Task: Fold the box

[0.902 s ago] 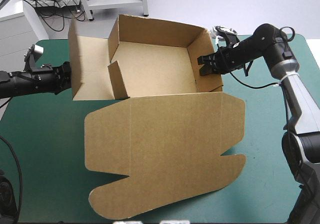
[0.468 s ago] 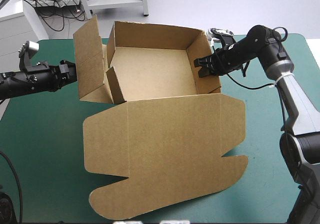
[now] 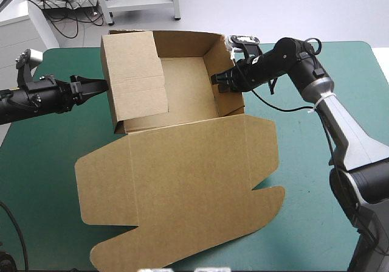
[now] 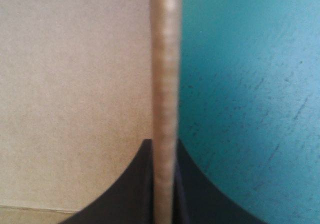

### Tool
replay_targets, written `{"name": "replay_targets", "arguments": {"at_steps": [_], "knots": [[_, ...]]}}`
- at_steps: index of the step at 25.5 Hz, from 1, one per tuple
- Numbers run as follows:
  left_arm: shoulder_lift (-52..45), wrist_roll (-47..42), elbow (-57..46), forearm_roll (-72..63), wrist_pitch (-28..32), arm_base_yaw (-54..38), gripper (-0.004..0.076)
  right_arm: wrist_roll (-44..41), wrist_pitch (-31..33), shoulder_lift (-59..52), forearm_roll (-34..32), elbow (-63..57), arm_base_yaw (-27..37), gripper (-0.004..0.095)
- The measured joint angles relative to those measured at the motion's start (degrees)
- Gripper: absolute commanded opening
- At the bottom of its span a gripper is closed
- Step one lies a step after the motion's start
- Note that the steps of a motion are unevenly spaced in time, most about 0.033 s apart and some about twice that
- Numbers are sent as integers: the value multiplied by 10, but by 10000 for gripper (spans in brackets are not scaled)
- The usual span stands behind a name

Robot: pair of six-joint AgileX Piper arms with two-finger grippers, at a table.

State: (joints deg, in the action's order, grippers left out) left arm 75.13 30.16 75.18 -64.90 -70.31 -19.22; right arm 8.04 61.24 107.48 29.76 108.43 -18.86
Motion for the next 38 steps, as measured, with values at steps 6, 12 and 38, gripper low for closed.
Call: {"name": "replay_targets", "arguments": {"at_steps": [6,12,38], "knots": [[-20,-1,0,6,-2,0,509,-35,-19,1,-56,0,-19,-18],[-33,-4,0,12,-4,1,509,-49,-32,5,-64,0,-28,-18],[8,-189,0,339,92,173,436,-166,-81,19,-264,0,-147,-16]]}}
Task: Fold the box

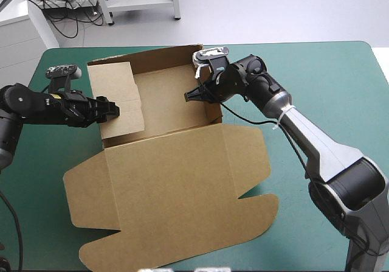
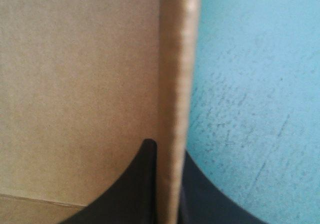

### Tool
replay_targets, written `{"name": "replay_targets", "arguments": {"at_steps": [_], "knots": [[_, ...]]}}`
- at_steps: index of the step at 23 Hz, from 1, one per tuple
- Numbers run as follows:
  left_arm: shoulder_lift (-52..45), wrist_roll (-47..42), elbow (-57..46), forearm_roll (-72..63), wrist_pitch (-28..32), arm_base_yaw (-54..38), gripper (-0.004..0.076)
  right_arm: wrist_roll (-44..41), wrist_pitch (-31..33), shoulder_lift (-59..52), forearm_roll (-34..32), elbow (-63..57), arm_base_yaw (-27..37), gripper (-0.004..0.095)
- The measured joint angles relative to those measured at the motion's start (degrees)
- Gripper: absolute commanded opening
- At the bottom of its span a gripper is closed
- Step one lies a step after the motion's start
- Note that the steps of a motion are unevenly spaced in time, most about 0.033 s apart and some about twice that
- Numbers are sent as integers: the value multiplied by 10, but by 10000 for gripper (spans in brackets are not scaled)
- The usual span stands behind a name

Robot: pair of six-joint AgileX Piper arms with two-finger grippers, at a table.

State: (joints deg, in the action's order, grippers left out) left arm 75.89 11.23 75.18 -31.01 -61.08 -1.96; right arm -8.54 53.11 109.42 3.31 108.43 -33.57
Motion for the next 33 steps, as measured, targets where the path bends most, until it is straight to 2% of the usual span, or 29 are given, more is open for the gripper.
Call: {"name": "replay_targets", "arguments": {"at_steps": [9,11,12,13,14,20,23,27,30,33], "knots": [[31,-48,0,66,0,16,339,-1,2,1,-3,0,-3,-16],[34,-56,0,71,3,17,246,-1,2,1,-2,0,-3,-17],[35,-58,0,74,4,17,111,-1,2,1,-2,0,-3,-17],[36,-61,0,78,8,17,22,-1,3,1,-2,0,-3,-17],[36,-63,0,83,10,17,-10,-1,4,1,-3,0,-3,-17],[39,-131,0,155,20,25,-10,-15,5,1,6,0,-6,-17],[39,-175,0,221,20,69,-10,-23,21,1,2,0,-7,-17],[71,-192,37,258,9,131,-10,-55,67,-9,-52,0,-6,-19],[123,-198,120,264,-24,171,-10,-88,124,-44,-124,1,-5,-19],[159,-206,165,260,-46,186,-10,-98,154,-51,-132,1,3,-19]]}}
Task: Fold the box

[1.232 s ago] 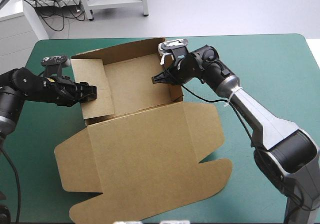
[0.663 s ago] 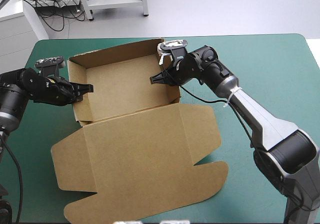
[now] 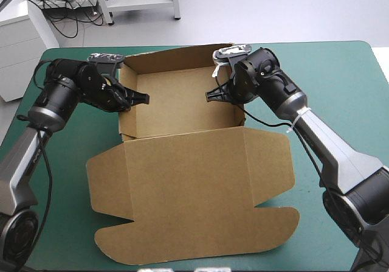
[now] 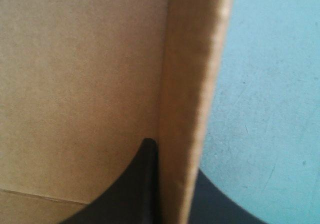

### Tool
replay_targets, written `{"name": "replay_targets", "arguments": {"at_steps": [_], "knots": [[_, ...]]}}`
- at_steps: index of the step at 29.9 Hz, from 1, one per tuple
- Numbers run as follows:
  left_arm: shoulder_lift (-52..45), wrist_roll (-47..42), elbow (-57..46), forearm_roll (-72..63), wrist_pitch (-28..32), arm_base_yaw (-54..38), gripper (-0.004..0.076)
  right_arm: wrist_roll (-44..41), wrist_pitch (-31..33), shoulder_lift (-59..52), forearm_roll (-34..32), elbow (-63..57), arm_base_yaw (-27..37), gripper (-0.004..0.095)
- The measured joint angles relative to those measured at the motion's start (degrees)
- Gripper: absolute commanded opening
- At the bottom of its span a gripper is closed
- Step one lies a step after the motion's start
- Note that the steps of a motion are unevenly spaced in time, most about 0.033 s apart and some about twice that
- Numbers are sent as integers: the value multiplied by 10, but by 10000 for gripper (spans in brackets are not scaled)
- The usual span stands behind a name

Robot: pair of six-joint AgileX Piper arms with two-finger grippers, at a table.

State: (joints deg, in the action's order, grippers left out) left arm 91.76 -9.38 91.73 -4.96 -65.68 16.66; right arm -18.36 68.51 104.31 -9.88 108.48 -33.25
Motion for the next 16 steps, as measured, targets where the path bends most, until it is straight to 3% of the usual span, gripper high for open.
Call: {"name": "replay_targets", "arguments": {"at_steps": [11,16], "knots": [[109,-16,23,-13,-13,52,-10,7,18,1,74,-95,77,-20],[157,-25,23,-14,-16,71,-10,8,-7,1,78,-161,83,-20]]}}
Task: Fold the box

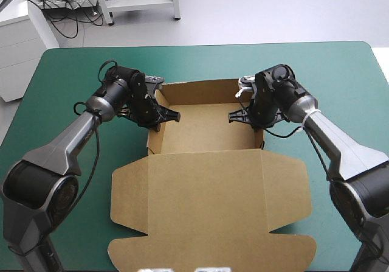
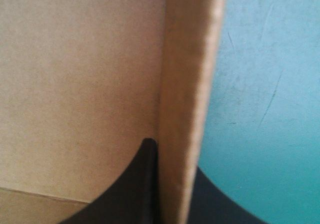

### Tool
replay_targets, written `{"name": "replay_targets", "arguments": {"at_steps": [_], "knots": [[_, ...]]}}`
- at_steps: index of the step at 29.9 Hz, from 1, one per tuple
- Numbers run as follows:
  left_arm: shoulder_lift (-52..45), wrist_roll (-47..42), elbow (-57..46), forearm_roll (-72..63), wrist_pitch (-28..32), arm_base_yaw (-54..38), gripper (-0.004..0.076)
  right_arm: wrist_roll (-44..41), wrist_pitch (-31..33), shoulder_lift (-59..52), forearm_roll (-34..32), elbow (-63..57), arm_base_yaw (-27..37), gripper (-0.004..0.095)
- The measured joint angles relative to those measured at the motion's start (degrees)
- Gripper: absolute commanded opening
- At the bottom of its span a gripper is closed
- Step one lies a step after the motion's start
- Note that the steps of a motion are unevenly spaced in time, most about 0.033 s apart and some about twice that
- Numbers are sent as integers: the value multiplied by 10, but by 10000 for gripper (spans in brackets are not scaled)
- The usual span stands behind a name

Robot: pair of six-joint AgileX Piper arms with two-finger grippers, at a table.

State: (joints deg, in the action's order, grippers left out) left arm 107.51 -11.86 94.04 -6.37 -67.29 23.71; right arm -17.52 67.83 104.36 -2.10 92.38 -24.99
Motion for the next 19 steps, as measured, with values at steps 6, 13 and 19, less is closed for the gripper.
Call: {"name": "replay_targets", "arguments": {"at_steps": [6,13,19], "knots": [[22,-1,8,7,7,9,-10,0,-31,4,4,-40,3,-20],[29,-2,14,8,3,11,-10,1,-33,19,4,-40,4,-20],[29,8,14,8,3,11,19,14,-28,21,1,-38,4,43]]}}
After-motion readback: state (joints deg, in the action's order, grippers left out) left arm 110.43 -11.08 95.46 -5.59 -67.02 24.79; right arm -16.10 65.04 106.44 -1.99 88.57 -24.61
